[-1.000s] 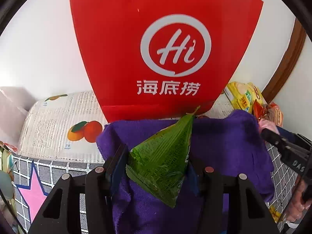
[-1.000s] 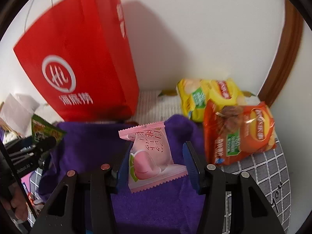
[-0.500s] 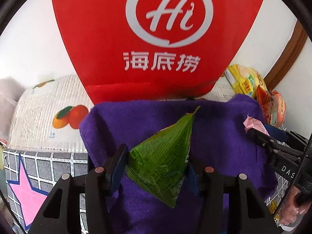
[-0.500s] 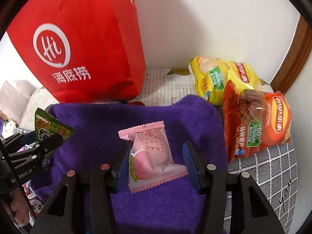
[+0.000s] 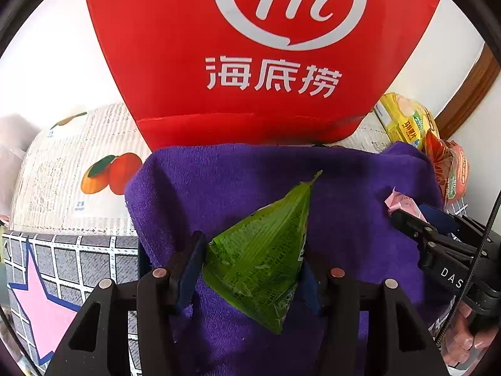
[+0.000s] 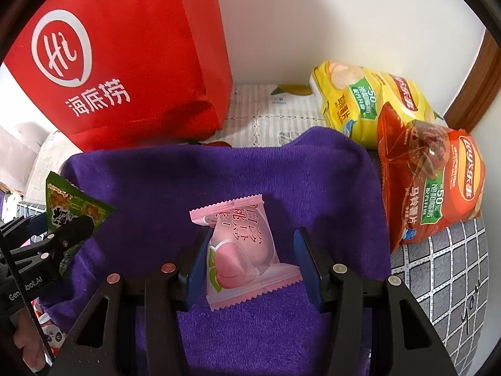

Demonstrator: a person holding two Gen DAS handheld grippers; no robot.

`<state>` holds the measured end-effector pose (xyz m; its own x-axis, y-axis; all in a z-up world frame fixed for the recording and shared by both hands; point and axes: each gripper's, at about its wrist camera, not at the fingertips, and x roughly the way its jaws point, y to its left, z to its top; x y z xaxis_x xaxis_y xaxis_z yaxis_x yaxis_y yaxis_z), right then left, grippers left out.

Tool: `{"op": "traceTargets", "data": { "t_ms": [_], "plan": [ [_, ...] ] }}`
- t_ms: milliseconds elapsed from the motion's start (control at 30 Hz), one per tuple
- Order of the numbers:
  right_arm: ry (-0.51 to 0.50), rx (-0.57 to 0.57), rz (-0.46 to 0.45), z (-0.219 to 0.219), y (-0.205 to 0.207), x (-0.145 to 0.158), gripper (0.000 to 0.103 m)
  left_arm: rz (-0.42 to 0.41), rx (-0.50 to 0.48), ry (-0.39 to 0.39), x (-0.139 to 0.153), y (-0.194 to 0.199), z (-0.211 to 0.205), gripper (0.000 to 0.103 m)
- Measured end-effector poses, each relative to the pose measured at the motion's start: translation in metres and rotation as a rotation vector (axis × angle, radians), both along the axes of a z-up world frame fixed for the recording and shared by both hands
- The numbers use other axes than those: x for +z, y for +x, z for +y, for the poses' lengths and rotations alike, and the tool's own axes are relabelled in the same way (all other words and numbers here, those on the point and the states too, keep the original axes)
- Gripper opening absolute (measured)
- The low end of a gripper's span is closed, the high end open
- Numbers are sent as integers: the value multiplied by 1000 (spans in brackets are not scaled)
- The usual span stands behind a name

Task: Organize snacks
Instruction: 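Carry both snacks onto the purple towel and open both tools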

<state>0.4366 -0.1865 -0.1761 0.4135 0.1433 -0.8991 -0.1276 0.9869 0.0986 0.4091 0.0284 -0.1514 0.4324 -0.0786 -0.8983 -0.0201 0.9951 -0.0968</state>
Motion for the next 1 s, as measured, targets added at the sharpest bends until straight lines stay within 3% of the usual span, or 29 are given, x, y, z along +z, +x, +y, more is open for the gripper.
{"op": "traceTargets", "data": {
  "t_ms": [267,400,800,1000],
  "plan": [
    [-15,16,19,6,0,-3,55,26,9,-11,-9,5,1,54],
    [-44,73,-7,15,-5,4,66,36,12,-21,-14,8,1,54],
    [-12,32,-68,-3,-13,36,73,24,4,-39,-15,8,-1,55],
    [-4,24,-85,-7,-17,47,73,33,5,-52,-19,12,-1,65]
  ]
}}
